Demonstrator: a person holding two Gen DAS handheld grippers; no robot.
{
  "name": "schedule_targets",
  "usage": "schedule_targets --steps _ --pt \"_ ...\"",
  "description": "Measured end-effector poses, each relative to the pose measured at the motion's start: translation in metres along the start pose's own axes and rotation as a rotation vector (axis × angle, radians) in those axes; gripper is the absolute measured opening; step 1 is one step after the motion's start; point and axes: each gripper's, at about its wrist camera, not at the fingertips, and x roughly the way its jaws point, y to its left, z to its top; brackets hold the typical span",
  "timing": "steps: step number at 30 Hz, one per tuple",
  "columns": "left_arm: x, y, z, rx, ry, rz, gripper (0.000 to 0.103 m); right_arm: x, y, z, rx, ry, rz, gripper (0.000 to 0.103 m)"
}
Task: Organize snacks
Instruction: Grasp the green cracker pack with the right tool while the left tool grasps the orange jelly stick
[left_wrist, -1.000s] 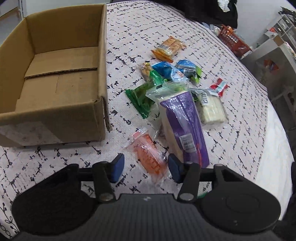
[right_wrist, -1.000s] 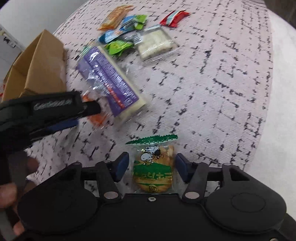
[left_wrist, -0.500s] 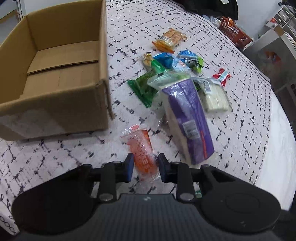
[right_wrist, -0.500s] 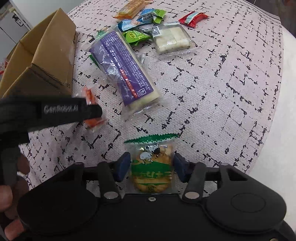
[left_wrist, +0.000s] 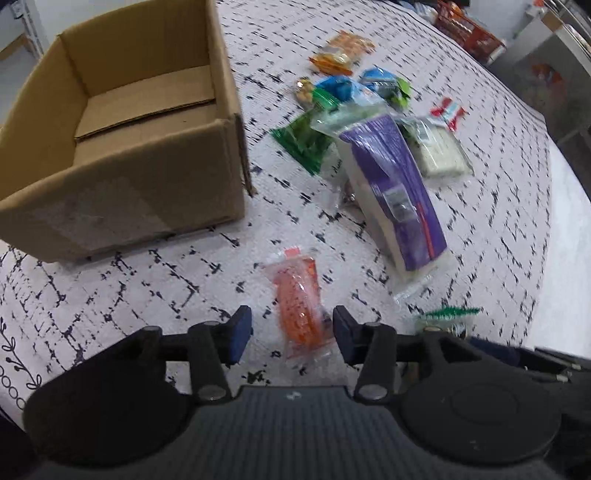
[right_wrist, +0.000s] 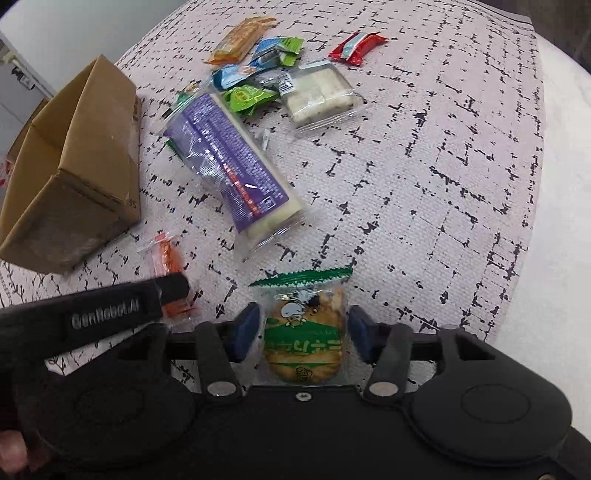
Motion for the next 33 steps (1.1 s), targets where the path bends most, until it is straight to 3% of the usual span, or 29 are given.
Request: schedule_targets --steps 3,11,13,14,16,19,25,33 --pt "0.001 0.005 0.001 -0.045 -0.015 -0.023 0.049 0.003 0.007 -0.001 -0.042 0.013 -0.026 0.068" --pt "0.006 0.003 0.001 -0.078 -0.057 -0.007 0.048 0.018 0.015 0.001 -0.089 0.071 -0.051 0.069" --pt "0.008 0.001 0.000 -0.068 -0.058 -0.008 0.044 0.020 0.015 0.001 -0.087 0.072 -0.055 0.068" --pt "0.009 0.001 0.000 -0.064 -0.058 -0.005 0.043 0.020 0.015 0.001 -0.090 0.071 -0.061 0.066" --pt "0.009 0.001 0.000 -0.058 -0.054 -0.003 0.027 0.020 0.016 0.000 -0.095 0.065 -0.071 0.060" --pt "0.008 0.003 -0.001 -0.045 -0.047 -0.013 0.022 0.020 0.019 -0.001 -0.107 0.057 -0.083 0.049" --pt "-0.003 0.009 -0.005 -0.064 -0.056 -0.047 0.019 0.009 0.024 -0.002 -0.120 0.019 -0.064 0.048" --pt "-0.039 0.014 -0.001 -0.045 -0.129 -0.076 0.019 -0.014 0.037 0.001 -0.139 -0.067 -0.086 0.048"
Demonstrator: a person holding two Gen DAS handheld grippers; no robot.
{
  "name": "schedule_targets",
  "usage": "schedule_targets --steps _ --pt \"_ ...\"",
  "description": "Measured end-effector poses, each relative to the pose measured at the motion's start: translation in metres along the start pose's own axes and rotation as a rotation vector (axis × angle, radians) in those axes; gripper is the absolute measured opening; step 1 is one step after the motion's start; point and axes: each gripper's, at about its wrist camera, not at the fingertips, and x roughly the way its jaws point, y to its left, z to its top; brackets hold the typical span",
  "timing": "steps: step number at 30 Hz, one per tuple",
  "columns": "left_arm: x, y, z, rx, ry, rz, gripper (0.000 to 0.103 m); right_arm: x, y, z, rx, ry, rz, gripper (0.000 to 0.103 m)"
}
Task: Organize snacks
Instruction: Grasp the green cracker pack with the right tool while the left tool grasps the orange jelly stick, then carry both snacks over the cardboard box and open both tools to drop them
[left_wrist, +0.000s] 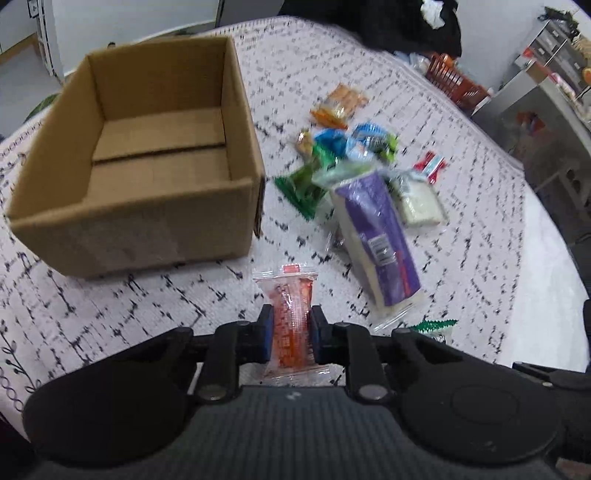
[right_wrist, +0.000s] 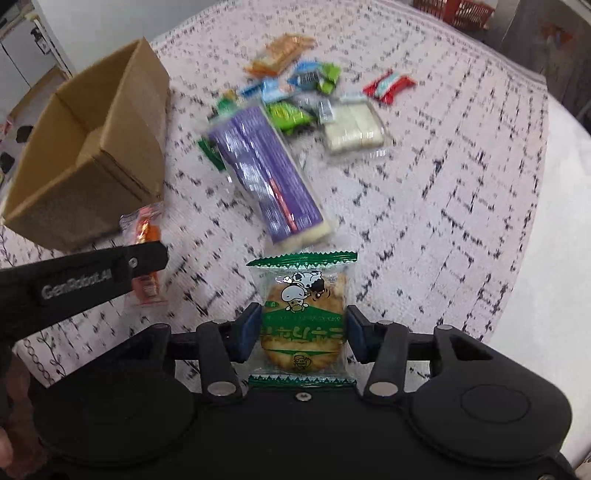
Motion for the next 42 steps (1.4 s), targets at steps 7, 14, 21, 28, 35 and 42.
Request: schedule_targets --steps 7,14,21,28,35,42 --pt "-0.028 0.009 0.008 -0.009 -0.064 -0.010 0.019 -0.025 0.002 0.004 0.024 -0.088 0.020 0.048" --pt "-0.061 0.015 0.013 -0.008 -0.128 -0.026 0.019 -0.052 0.017 0.013 0.025 -0.176 0.060 0.048" --pt "-0.086 0.029 0.021 -0.028 -0.186 -0.024 0.019 -0.070 0.034 0.021 0.020 -0.238 0.086 0.048" --pt "-0.104 0.047 0.029 -0.057 -0.231 -0.009 0.019 -0.084 0.054 0.029 0.001 -0.290 0.116 0.048" --pt "-0.114 0.065 0.037 -0.083 -0.254 0.007 0.019 -0.090 0.070 0.037 -0.007 -0.324 0.147 0.048" --pt "-0.112 0.080 0.043 -0.106 -0.256 0.015 0.019 -0.089 0.082 0.047 -0.018 -0.340 0.175 0.048"
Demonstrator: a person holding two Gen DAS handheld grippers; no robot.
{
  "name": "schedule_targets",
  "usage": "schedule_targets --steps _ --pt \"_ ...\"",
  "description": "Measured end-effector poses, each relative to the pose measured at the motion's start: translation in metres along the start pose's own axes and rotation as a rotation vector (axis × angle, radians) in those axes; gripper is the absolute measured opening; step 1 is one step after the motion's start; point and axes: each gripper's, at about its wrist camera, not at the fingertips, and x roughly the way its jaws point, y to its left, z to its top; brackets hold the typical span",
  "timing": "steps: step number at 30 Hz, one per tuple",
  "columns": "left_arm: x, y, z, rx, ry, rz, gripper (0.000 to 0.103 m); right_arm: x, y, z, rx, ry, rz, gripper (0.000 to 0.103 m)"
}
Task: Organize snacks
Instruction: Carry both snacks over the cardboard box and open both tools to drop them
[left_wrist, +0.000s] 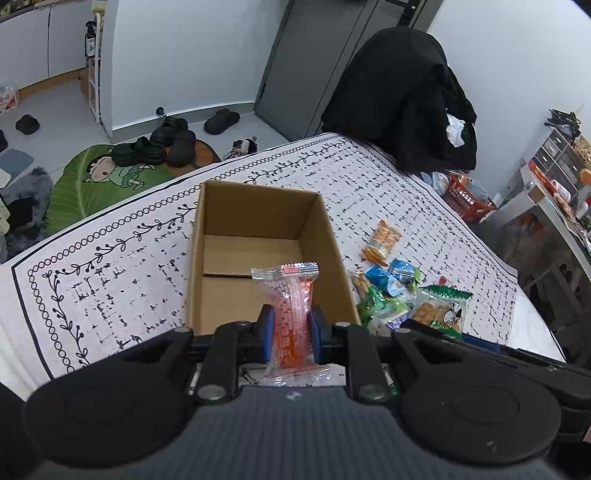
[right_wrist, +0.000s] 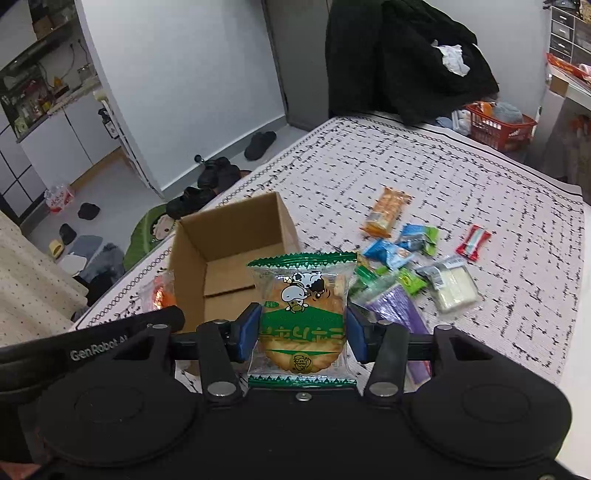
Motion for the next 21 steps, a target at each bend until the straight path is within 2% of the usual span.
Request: schedule_targets --steps 13,21 --pt "0.027 0.027 0.010 -0.064 0.042 0.007 0.019 0.024 0.012 0.011 0.001 0.008 0.012 0.048" --pt "0.053 0.041 0.014 -0.101 0.095 0.008 0.020 0.044 0.014 0.017 0.021 0.022 0.037 0.048"
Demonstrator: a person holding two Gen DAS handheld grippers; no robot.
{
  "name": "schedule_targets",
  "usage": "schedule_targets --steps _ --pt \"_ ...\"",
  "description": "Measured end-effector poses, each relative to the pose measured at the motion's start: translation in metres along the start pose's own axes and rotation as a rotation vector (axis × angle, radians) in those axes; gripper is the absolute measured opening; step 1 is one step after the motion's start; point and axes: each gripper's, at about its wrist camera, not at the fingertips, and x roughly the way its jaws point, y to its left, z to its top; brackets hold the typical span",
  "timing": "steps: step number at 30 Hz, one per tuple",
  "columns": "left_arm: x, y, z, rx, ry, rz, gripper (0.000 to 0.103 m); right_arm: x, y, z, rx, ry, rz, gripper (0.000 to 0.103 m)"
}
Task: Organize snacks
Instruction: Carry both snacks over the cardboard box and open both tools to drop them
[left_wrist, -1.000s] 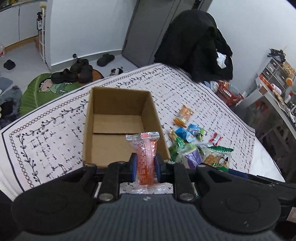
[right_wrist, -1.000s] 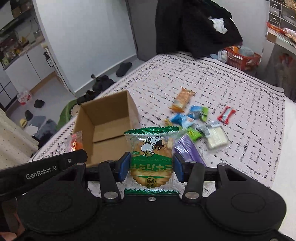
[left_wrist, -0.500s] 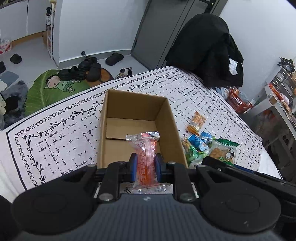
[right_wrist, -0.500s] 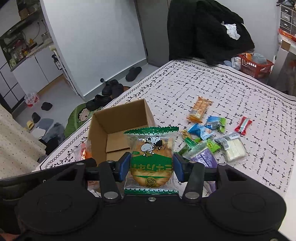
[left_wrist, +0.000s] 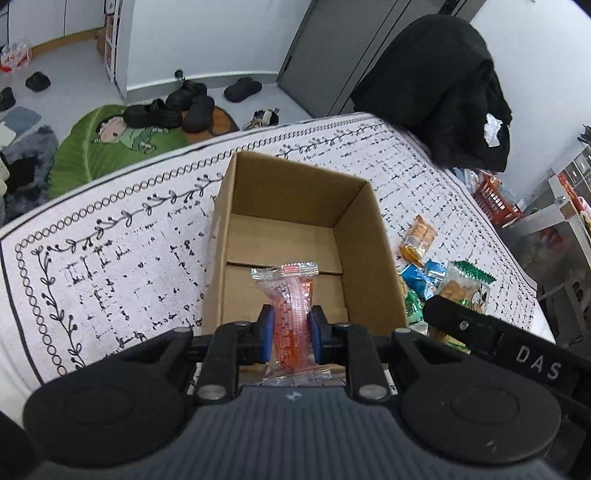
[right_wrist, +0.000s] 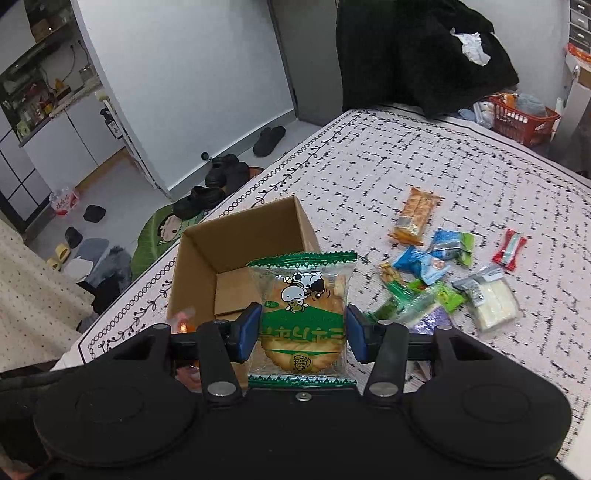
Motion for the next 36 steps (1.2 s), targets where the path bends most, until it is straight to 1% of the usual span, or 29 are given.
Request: schedule_targets --steps 2,9,12,16,20,22,24,26,28,29,31,32,33,34,36 --pt "0.006 0.002 0.001 -0.012 0.009 -0.007 0.020 0.005 0.002 0.002 -0.002 0.004 0.009 0.048" --pt "0.022 0.013 0.007 -0.039 0.055 0.028 0.020 0.020 0.013 0.007 -0.017 0.023 0.041 0.048" --pt "0.023 0.018 0.011 -0.043 0.043 0.060 0.020 0.025 0.016 0.006 -0.017 0.035 0.058 0.048" --pt "0.021 0.024 0.018 -0.043 0.021 0.081 0.020 0.032 0.018 0.005 0.002 0.055 0.078 0.048" --pt "0.018 0.029 0.025 -0.055 0.010 0.097 0.020 0.034 0.023 0.006 0.014 0.064 0.117 0.049" --pt "0.017 0.031 0.028 -0.048 0.006 0.104 0.021 0.036 0.025 0.006 0.019 0.073 0.128 0.050" --pt "0.014 0.033 0.030 -0.059 0.010 0.105 0.024 0.036 0.025 0.008 0.026 0.078 0.138 0.053" --pt "0.009 0.032 0.033 -0.066 0.009 0.098 0.025 0.033 0.023 0.009 0.037 0.070 0.138 0.060" --pt "0.004 0.030 0.034 -0.058 0.000 0.098 0.035 0.030 0.020 0.010 0.048 0.066 0.134 0.065" --pt "0.001 0.029 0.035 -0.057 -0.002 0.100 0.038 0.028 0.018 0.011 0.051 0.062 0.131 0.065" --pt "-0.003 0.028 0.035 -0.066 -0.003 0.102 0.053 0.022 0.014 0.012 0.053 0.056 0.123 0.065" --pt "-0.004 0.028 0.035 -0.070 -0.002 0.100 0.055 0.019 0.011 0.012 0.055 0.054 0.119 0.065" --pt "-0.006 0.026 0.035 -0.071 0.000 0.099 0.060 0.016 0.008 0.011 0.058 0.054 0.115 0.065" --pt "-0.006 0.025 0.035 -0.069 0.002 0.102 0.066 0.013 0.004 0.011 0.061 0.053 0.110 0.068" --pt "-0.008 0.021 0.034 -0.062 0.001 0.108 0.071 0.006 -0.004 0.009 0.060 0.046 0.096 0.073"
